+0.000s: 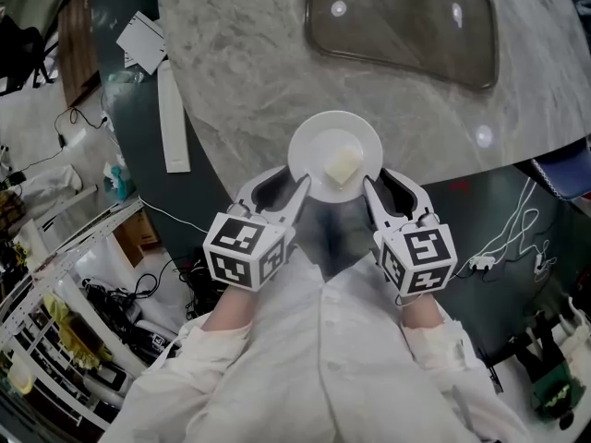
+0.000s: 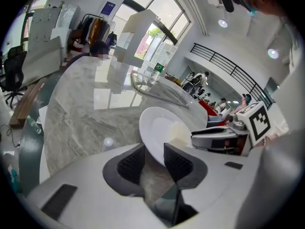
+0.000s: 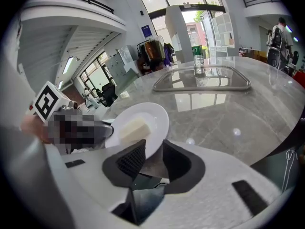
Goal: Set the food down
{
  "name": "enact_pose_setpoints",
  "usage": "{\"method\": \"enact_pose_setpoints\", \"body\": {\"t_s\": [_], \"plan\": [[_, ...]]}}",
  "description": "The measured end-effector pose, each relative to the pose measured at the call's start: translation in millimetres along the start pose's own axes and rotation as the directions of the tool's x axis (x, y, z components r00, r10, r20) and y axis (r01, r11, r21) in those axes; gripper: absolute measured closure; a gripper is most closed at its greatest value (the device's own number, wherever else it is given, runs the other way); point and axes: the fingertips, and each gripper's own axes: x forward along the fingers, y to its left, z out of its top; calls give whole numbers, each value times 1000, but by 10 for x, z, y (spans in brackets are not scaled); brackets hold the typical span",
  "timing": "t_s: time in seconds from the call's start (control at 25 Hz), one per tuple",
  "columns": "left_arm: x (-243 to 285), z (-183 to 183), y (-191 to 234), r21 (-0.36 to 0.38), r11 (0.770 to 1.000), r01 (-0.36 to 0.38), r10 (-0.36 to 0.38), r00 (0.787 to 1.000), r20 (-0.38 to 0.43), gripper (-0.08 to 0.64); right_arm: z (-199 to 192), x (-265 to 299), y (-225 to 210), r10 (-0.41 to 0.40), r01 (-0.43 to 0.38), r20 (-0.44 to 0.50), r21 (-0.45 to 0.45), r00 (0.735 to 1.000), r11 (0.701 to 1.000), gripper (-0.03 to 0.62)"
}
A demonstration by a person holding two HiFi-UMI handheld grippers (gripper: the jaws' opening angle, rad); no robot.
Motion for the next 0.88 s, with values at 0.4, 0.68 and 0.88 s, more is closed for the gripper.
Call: {"method": "enact_pose_setpoints", "body": {"t_s": [0.4, 0.68, 0.88], "plan": [[-55, 299, -104, 50, 997, 66, -67, 998, 19, 430, 231, -146, -39, -45, 43, 56, 37, 997, 998, 495], [-103, 619, -232, 105, 990, 96, -102, 993, 53, 430, 508, -310, -95, -82, 77, 118, 42, 990, 996, 495], [-94, 856, -359, 139, 985, 105, -116, 990, 76, 430, 766, -406, -225, -106, 101, 172, 39, 979, 994, 499]]}}
